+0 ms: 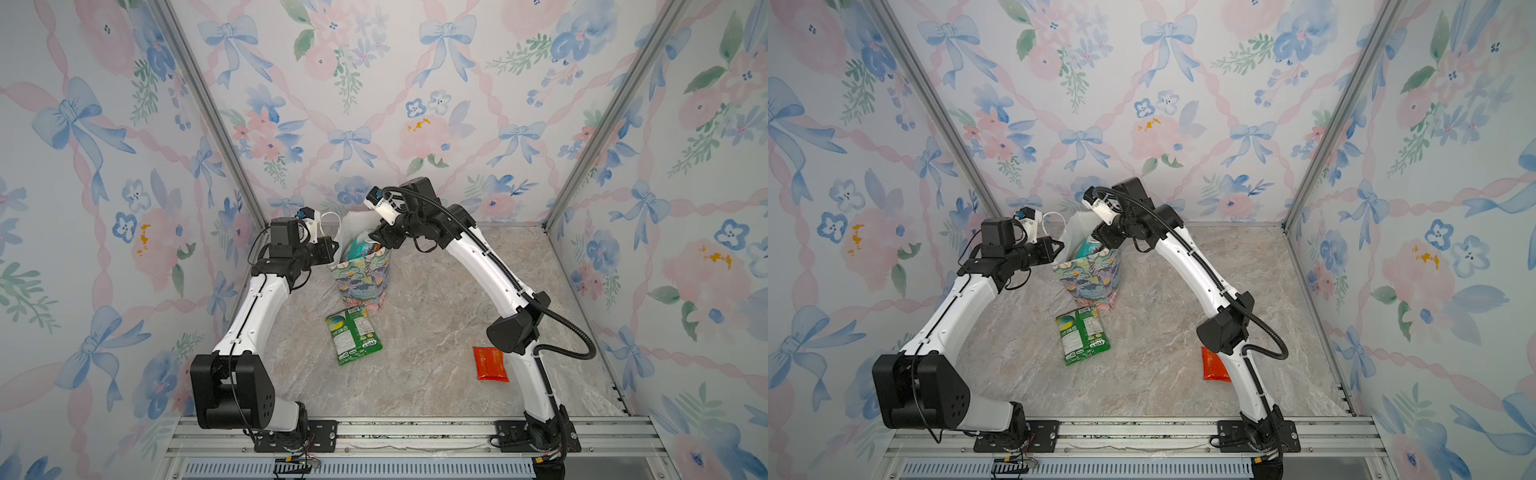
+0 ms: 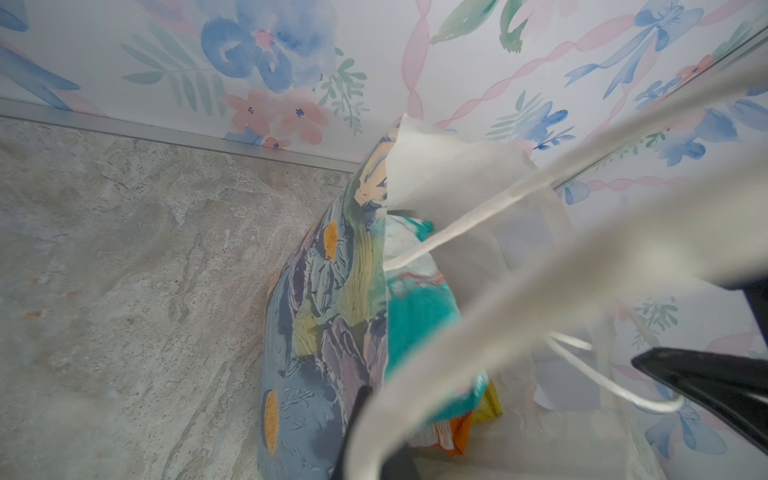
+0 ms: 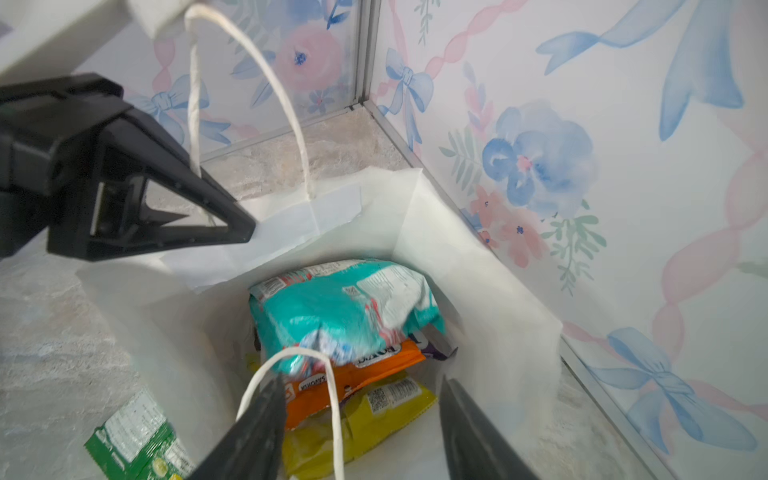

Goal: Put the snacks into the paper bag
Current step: 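Open the right gripper and lift it out of the bag, then move the right gripper down onto the green Spring Tea packet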

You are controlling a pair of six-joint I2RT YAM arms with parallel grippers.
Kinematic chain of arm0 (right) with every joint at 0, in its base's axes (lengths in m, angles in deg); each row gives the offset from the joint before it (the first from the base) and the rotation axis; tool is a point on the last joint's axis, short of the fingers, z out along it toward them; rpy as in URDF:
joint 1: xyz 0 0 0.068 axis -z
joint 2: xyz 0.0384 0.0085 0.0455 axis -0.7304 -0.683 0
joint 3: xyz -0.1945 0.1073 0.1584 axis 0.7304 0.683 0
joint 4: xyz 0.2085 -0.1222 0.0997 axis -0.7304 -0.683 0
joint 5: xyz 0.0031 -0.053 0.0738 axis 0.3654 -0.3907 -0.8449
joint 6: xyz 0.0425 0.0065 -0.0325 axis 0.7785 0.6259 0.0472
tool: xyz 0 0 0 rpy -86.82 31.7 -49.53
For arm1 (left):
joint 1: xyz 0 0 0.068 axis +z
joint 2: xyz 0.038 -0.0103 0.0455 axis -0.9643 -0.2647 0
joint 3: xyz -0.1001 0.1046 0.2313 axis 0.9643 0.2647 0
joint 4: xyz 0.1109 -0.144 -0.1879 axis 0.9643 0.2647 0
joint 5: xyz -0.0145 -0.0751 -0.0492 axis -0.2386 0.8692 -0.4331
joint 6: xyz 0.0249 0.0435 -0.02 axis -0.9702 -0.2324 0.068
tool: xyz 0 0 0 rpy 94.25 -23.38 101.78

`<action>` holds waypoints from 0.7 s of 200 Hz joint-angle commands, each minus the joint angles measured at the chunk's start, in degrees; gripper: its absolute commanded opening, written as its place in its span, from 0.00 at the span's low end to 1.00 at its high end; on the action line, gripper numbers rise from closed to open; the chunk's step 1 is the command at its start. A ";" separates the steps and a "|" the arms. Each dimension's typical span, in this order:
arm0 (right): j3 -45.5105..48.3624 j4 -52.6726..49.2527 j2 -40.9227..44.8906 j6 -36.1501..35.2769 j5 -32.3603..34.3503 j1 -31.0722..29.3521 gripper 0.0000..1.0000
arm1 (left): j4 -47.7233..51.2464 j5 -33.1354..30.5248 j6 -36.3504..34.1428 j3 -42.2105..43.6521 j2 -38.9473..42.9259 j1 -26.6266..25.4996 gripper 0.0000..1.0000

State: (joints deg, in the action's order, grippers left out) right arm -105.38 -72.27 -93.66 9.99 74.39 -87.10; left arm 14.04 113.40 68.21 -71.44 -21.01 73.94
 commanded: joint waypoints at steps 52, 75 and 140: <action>5.72 15.77 9.59 13.65 4.38 1.16 0.97 | -0.65 1.90 -0.94 -0.52 -0.26 0.27 0.00; 12.74 19.51 14.96 16.43 4.24 1.40 0.97 | -0.71 1.90 -0.94 -0.52 -0.27 0.27 0.00; 38.55 21.20 31.74 23.08 4.01 1.37 0.97 | -0.67 1.63 -1.04 -0.52 -0.02 0.23 0.00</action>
State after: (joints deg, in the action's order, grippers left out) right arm -75.87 -51.85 -66.34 28.50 77.91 -86.29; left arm 14.43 113.62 68.21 -71.44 -21.14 73.94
